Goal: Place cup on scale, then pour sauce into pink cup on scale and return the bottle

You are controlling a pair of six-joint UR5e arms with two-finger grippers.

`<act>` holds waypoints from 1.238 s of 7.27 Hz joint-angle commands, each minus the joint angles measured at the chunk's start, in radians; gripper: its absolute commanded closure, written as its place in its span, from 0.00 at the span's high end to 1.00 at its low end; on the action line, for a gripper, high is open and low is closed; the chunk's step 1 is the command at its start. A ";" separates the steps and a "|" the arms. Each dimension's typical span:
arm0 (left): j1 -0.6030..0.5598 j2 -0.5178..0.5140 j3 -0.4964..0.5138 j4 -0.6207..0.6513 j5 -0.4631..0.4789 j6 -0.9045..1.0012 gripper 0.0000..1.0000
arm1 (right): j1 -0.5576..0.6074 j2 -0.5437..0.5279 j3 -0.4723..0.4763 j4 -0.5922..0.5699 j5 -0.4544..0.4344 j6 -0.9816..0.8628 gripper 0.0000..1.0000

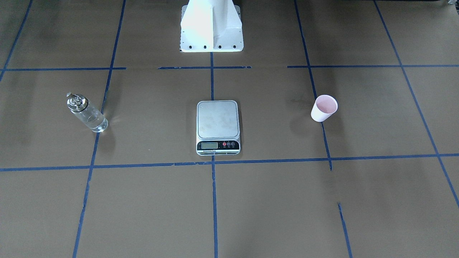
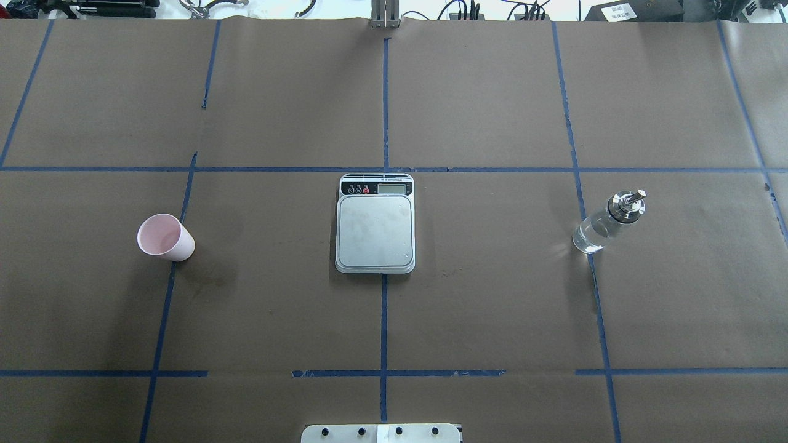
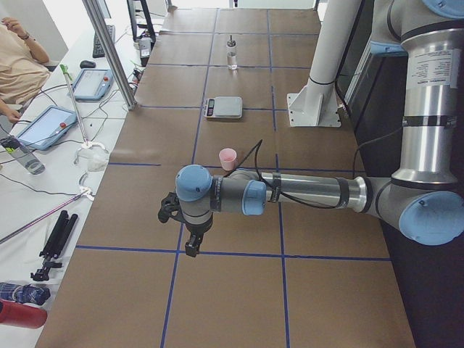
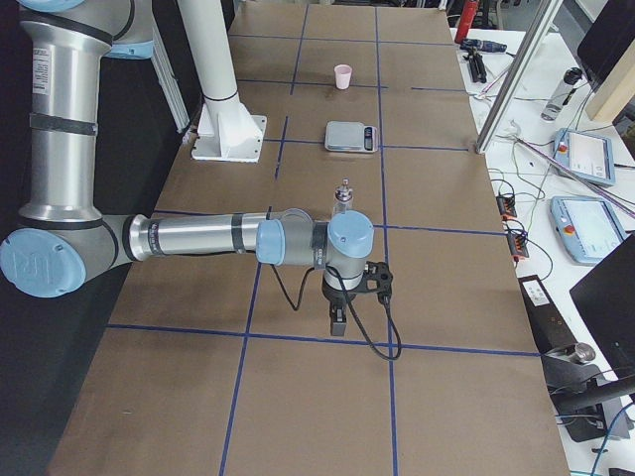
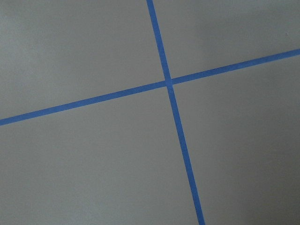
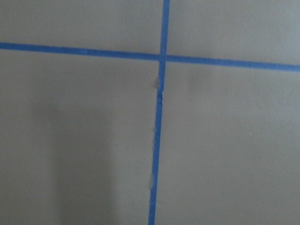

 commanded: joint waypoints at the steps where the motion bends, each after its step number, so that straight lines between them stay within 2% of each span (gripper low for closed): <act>1: 0.001 -0.063 -0.021 -0.183 -0.022 -0.015 1.00 | -0.002 0.106 -0.008 0.109 -0.004 0.003 1.00; 2: 0.001 -0.063 -0.009 -0.354 -0.023 -0.017 1.00 | -0.001 0.107 -0.018 0.215 0.001 0.020 1.00; 3: 0.001 -0.063 0.011 -0.495 -0.026 -0.053 1.00 | -0.001 0.107 -0.015 0.231 0.002 0.020 1.00; 5: 0.003 -0.056 0.013 -0.578 -0.028 -0.243 1.00 | -0.001 0.105 -0.018 0.233 0.016 0.018 1.00; 6: 0.036 -0.045 0.010 -0.694 -0.034 -0.256 1.00 | -0.001 0.108 -0.005 0.234 0.018 0.017 1.00; 7: 0.126 -0.025 0.019 -0.722 -0.078 -0.285 1.00 | -0.005 0.107 -0.007 0.234 0.018 0.020 1.00; 8: 0.191 -0.024 -0.001 -0.736 -0.072 -0.527 1.00 | -0.005 0.107 -0.007 0.233 0.018 0.021 1.00; 9: 0.275 0.008 -0.048 -0.747 0.021 -0.666 0.97 | -0.005 0.107 -0.007 0.233 0.018 0.021 1.00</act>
